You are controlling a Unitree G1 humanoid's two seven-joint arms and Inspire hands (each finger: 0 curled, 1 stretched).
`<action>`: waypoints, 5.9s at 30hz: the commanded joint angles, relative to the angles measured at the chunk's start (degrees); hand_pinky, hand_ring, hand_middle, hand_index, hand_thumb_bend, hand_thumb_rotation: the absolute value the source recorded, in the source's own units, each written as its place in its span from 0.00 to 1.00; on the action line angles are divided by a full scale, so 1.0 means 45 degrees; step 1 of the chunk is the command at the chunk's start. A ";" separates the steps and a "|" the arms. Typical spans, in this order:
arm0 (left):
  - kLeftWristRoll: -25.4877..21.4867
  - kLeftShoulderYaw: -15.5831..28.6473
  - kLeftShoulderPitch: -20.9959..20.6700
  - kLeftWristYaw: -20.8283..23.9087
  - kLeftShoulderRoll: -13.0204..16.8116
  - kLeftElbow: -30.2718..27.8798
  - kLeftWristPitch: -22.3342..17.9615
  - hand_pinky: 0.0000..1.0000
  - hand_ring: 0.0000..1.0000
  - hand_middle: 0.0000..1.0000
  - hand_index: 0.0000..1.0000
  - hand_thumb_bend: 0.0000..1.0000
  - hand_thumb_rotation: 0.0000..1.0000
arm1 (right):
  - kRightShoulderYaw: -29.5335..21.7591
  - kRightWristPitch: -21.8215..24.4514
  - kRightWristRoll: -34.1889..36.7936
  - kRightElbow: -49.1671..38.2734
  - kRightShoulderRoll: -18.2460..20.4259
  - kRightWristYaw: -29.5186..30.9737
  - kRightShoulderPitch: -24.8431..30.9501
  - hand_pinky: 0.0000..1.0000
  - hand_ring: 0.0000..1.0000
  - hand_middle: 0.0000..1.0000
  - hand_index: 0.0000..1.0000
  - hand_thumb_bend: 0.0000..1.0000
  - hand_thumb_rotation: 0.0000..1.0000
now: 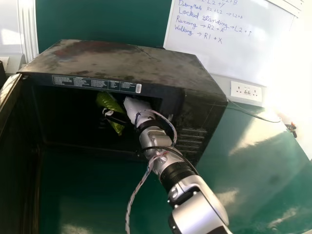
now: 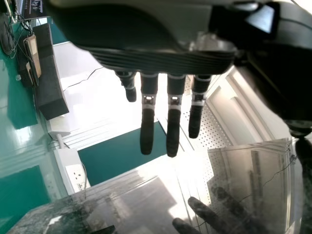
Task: Put biscuit inside oven
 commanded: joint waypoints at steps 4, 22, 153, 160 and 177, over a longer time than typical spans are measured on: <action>-0.0307 -0.0019 0.0388 -0.0127 -0.0100 -0.0132 -0.0247 0.40 0.44 0.51 0.80 0.88 0.56 | -0.0166 0.0096 0.0205 0.0113 -0.0197 -0.0075 0.0261 0.00 0.00 0.00 0.11 0.64 0.00; -0.0297 0.0023 0.0400 -0.0186 -0.0045 -0.0049 -0.0351 0.59 0.65 0.66 0.78 0.91 0.55 | -0.0133 -0.0056 0.0209 0.0161 -0.0190 -0.0081 0.0700 0.00 0.00 0.00 0.11 0.65 0.00; -0.1781 0.0029 -0.0324 -0.0954 0.0495 0.1015 0.0207 0.73 0.80 0.84 0.81 0.93 0.71 | -0.2250 -0.1543 0.0053 -1.6920 -0.3976 0.1274 1.2025 0.27 0.56 0.71 0.69 0.71 0.16; -0.1836 -0.0003 -0.0356 -0.0934 0.0497 0.1037 0.0243 0.71 0.79 0.83 0.80 0.94 0.71 | -0.2532 -0.1620 0.0231 -1.7748 -0.4109 0.1456 1.2724 0.27 0.57 0.71 0.69 0.71 0.15; -0.1821 0.0006 -0.0362 -0.0861 0.0575 0.0982 0.0366 0.77 0.81 0.85 0.82 0.93 0.73 | -0.3473 -0.2153 0.0892 -2.0212 -0.4518 0.2077 1.5021 0.27 0.57 0.69 0.68 0.72 0.20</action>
